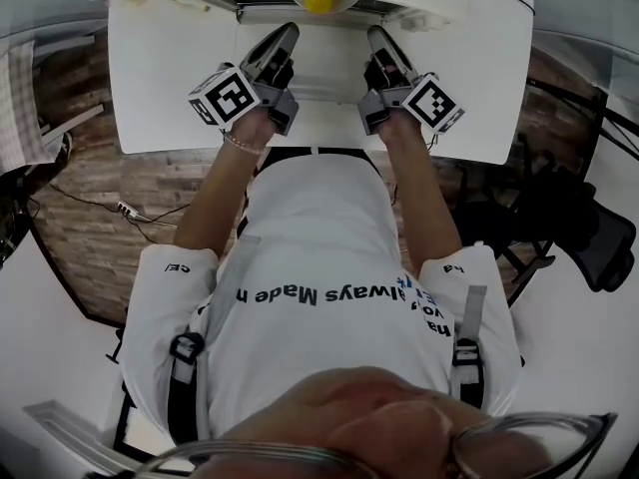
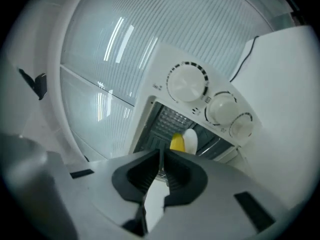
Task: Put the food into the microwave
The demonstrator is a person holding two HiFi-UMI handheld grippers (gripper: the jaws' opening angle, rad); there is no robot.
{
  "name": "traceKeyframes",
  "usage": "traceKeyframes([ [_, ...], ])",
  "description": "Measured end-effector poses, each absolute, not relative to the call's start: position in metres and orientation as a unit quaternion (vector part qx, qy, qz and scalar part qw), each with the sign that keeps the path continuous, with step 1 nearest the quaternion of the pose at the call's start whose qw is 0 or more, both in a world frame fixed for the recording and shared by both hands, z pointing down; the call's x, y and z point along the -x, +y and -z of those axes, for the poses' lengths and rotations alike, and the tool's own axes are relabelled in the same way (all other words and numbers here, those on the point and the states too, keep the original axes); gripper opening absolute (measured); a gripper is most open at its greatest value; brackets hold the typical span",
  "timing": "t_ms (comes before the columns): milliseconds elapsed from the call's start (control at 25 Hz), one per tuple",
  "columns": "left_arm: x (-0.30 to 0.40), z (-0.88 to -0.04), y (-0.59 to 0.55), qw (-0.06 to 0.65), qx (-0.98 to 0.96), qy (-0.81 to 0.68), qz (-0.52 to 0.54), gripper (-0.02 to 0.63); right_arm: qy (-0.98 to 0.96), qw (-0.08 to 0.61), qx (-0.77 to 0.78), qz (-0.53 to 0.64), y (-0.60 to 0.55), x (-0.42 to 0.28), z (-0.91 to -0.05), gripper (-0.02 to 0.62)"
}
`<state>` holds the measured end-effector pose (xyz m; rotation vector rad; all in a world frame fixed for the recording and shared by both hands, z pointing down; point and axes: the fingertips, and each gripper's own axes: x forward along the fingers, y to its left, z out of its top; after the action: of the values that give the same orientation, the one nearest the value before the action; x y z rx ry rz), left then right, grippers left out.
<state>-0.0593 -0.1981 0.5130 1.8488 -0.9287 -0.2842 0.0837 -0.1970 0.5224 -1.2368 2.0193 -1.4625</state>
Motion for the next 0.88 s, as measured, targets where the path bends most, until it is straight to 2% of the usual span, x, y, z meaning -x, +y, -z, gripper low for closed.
traceKeyframes([
  [520,0.049,-0.420,-0.154,0.368,-0.847,-0.372,0.088,0.011,0.845,0.055,0.437,0.303,-0.151,-0.084,-0.417,0.023],
  [880,0.049,-0.360,-0.135,0.274,-0.880,-0.382,0.068,0.011,0.880,0.000,0.435,0.188,-0.125,-0.076,-0.356,0.023],
])
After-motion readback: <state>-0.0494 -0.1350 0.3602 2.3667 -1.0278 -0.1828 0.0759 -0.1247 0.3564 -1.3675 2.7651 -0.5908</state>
